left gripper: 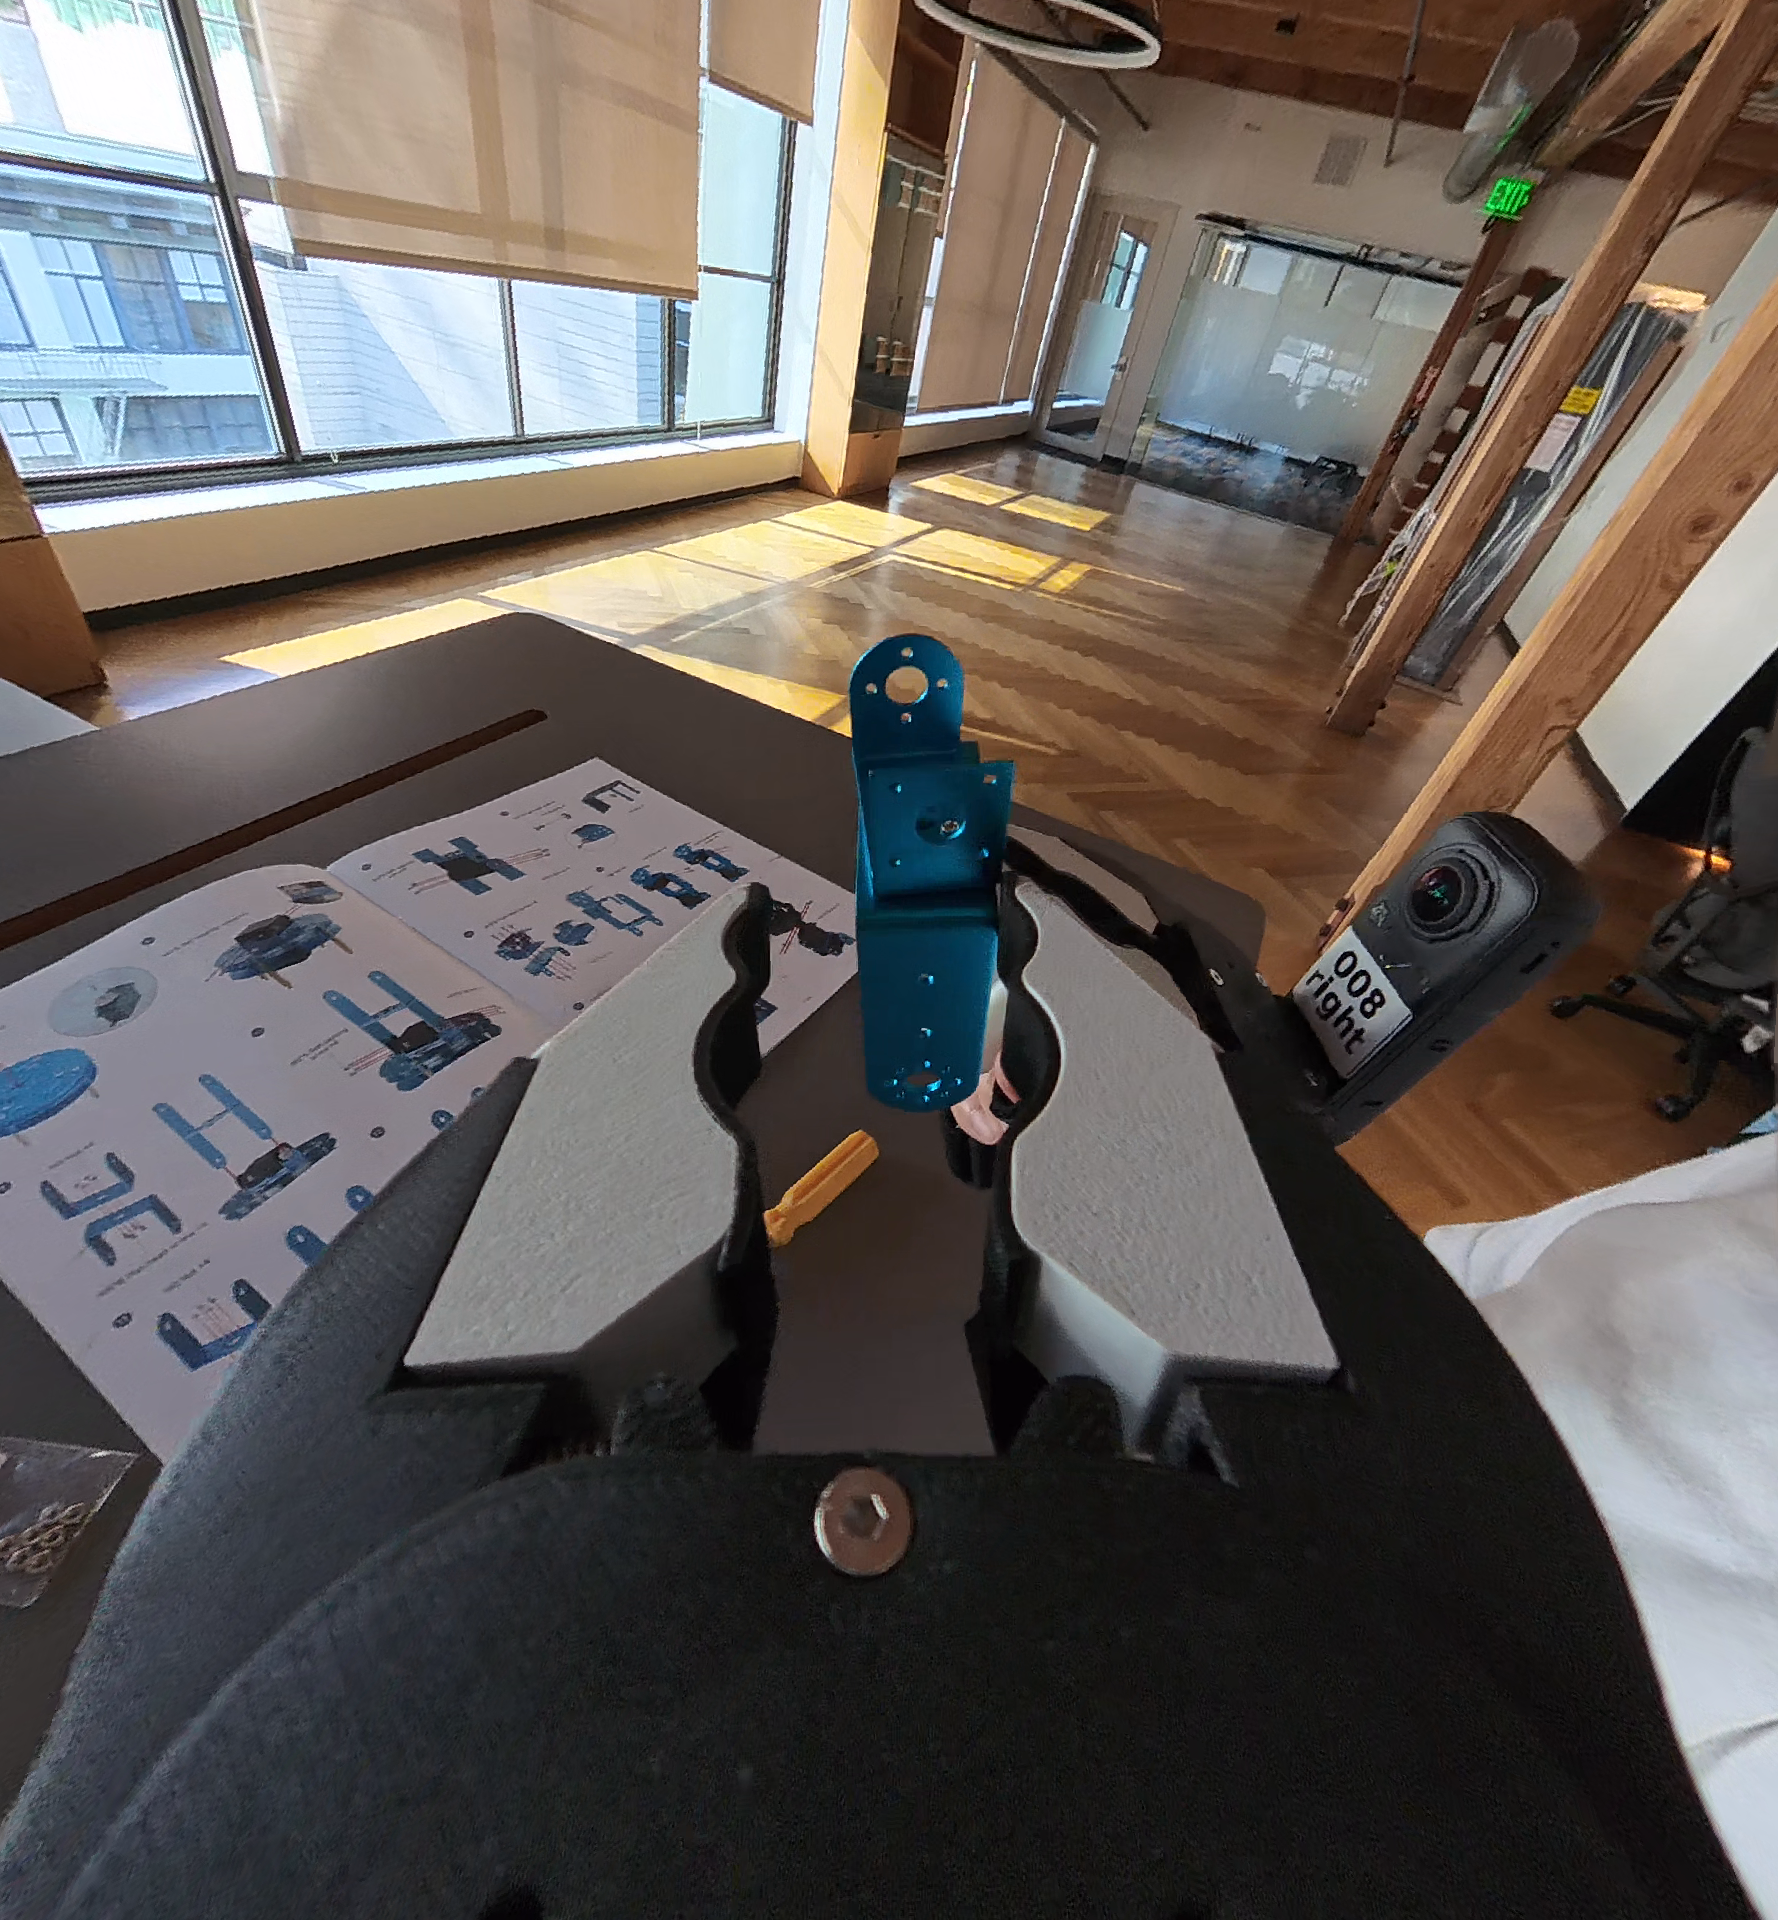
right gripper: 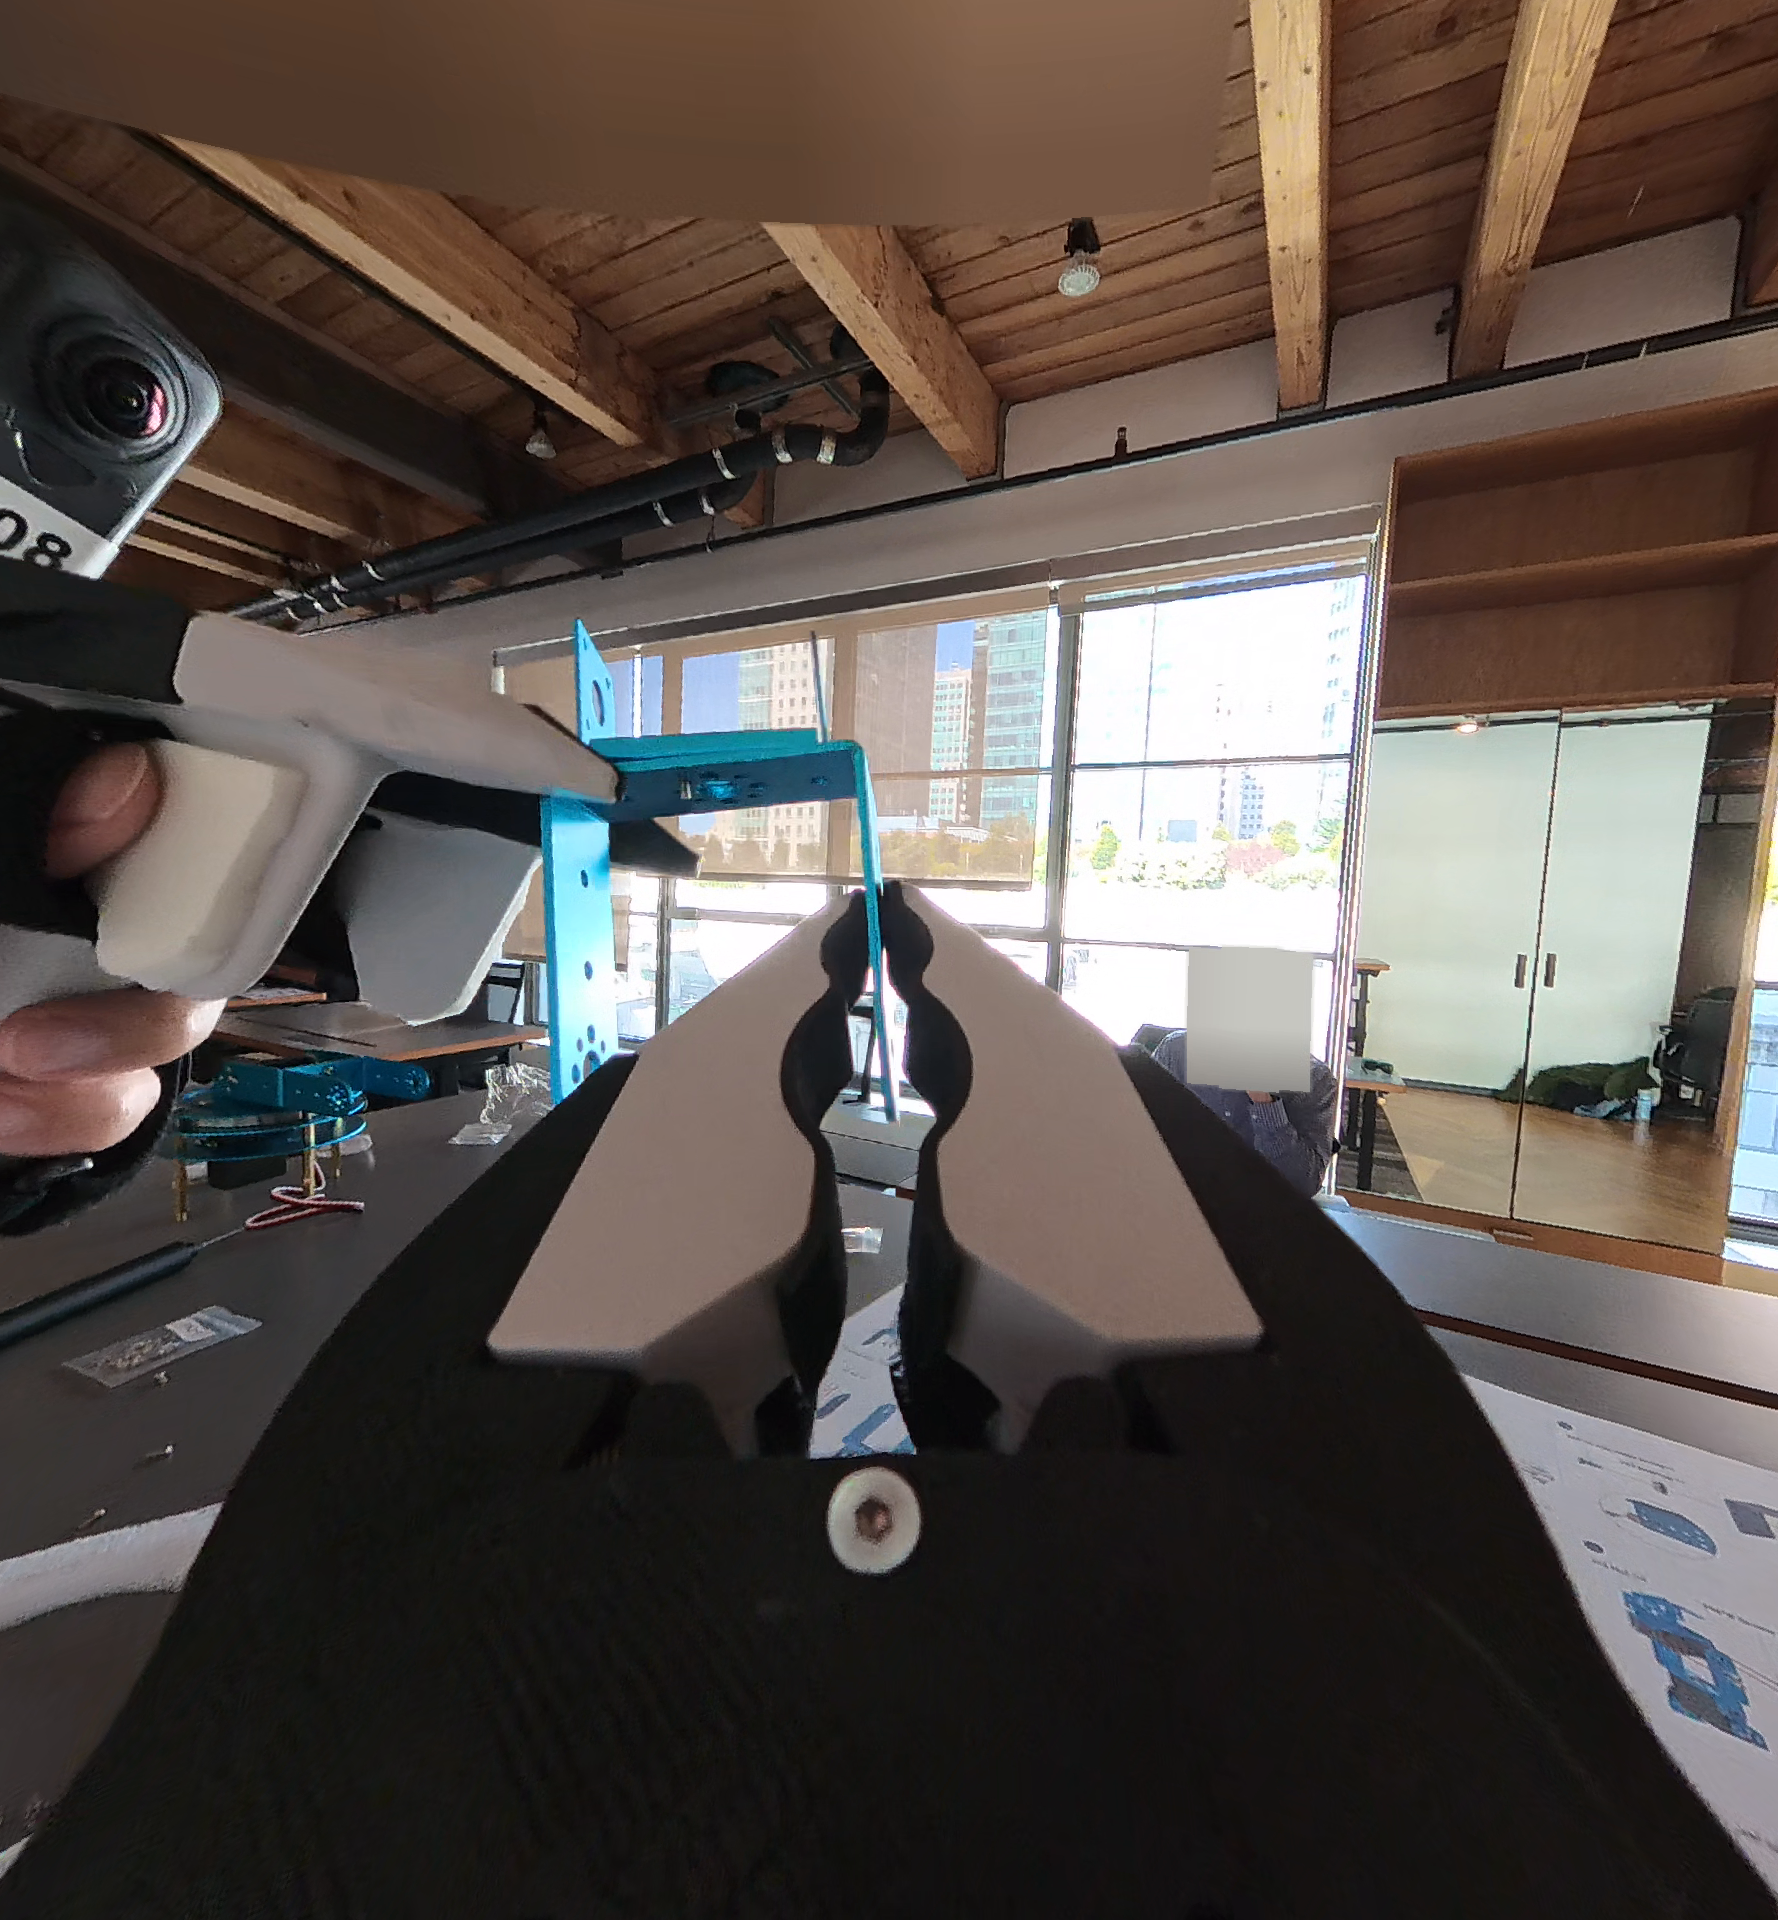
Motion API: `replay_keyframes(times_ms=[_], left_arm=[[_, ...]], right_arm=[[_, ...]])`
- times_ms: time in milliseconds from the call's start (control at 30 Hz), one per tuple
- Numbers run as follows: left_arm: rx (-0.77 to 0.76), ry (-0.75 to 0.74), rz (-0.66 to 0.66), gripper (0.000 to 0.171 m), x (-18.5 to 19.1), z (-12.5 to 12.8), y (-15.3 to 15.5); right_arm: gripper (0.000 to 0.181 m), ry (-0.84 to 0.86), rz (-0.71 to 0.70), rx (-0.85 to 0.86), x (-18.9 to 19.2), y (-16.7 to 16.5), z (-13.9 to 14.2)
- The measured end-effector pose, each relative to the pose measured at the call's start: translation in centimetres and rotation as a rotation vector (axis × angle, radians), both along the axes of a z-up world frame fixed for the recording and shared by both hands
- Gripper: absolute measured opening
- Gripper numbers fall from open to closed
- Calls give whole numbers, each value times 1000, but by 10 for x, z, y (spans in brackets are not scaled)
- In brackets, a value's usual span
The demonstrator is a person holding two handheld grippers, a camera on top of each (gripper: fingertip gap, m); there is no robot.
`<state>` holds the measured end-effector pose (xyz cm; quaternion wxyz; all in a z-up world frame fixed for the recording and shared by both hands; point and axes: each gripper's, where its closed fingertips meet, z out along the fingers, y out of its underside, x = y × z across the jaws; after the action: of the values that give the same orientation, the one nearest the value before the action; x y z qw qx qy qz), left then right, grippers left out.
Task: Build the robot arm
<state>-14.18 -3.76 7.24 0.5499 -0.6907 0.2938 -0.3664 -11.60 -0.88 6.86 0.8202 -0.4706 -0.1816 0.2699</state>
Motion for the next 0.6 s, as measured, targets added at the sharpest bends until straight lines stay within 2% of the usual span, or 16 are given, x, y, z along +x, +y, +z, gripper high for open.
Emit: replay_keyframes(times_ms=[300,600], left_arm=[[-10,-107,-84,42,3,11,-14],[28,-111,-116,31,2,12,-23]], right_arm=[[0,-3,16,40,-2,-8,3],[0,-11,51,67,-8,-17,6]])
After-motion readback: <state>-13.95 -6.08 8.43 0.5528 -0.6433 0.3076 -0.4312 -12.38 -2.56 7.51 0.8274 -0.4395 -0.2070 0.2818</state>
